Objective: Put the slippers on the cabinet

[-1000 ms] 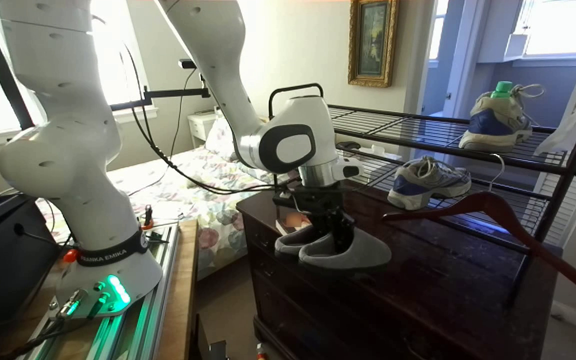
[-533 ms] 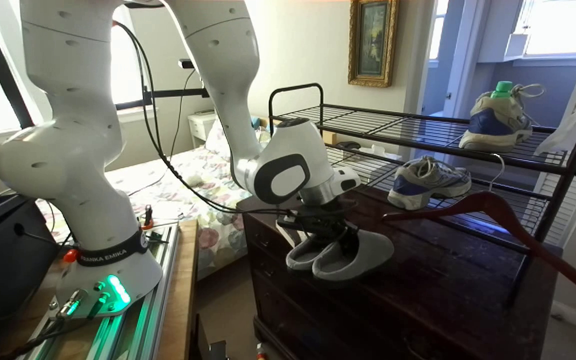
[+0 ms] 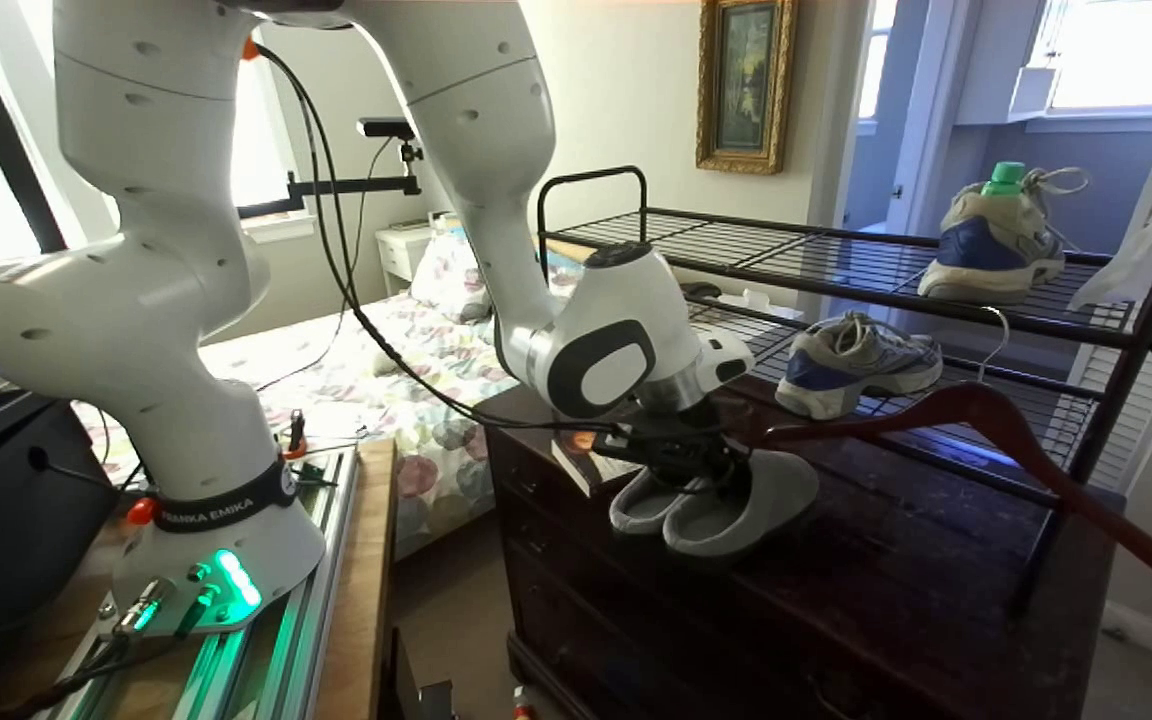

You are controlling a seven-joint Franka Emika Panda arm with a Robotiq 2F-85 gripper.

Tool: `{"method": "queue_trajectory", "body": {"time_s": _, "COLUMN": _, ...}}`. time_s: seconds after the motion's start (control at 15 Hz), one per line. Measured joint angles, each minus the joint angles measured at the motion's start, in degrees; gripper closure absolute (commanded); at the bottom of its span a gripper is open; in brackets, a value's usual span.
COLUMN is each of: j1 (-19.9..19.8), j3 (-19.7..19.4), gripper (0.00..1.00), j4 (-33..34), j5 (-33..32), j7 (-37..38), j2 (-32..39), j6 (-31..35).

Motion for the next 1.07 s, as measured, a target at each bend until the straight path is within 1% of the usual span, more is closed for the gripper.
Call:
{"method": "queue_trajectory", "body": {"time_s": 0.13, "j1": -1.56, "j3": 1.67, "gripper": 0.97, "j4": 2.97, "j5": 0.16, "j7": 0.28, "j2": 1.17, "j6": -1.7}}
{"method": "queue_trajectory", "body": {"time_s": 0.27, "j1": -1.38, "j3": 2.11, "gripper": 0.97, "j4": 6.08, "j5": 1.03, "j7": 1.02, "j2": 2.49, "j6": -4.0}}
{"method": "queue_trajectory", "body": {"time_s": 0.53, "j1": 1.62, "j3": 1.9, "gripper": 0.97, "j4": 11.58, "j5": 6.84, "j7": 1.15, "j2": 5.48, "j6": -8.27}}
{"method": "queue_trajectory", "body": {"time_s": 0.6, "j1": 2.36, "j3": 1.88, "gripper": 0.65, "j4": 12.55, "j5": 7.89, "j7": 1.15, "j2": 6.17, "j6": -9.06}}
{"method": "queue_trajectory", "body": {"time_s": 0.67, "j1": 3.0, "j3": 1.89, "gripper": 0.63, "j4": 13.39, "j5": 8.74, "j7": 1.15, "j2": 6.82, "j6": -9.87}}
{"method": "queue_trajectory", "body": {"time_s": 0.73, "j1": 3.55, "j3": 1.9, "gripper": 0.57, "j4": 13.93, "j5": 9.51, "j7": 1.15, "j2": 7.36, "j6": -10.7}}
{"method": "queue_trajectory", "body": {"time_s": 0.93, "j1": 4.76, "j3": 1.34, "gripper": 0.37, "j4": 13.37, "j5": 10.56, "j7": 1.15, "j2": 7.45, "j6": -12.54}}
{"method": "queue_trajectory", "body": {"time_s": 1.07, "j1": 5.89, "j3": -0.68, "gripper": 0.23, "j4": 11.03, "j5": 10.56, "j7": 1.15, "j2": 5.86, "j6": -12.47}}
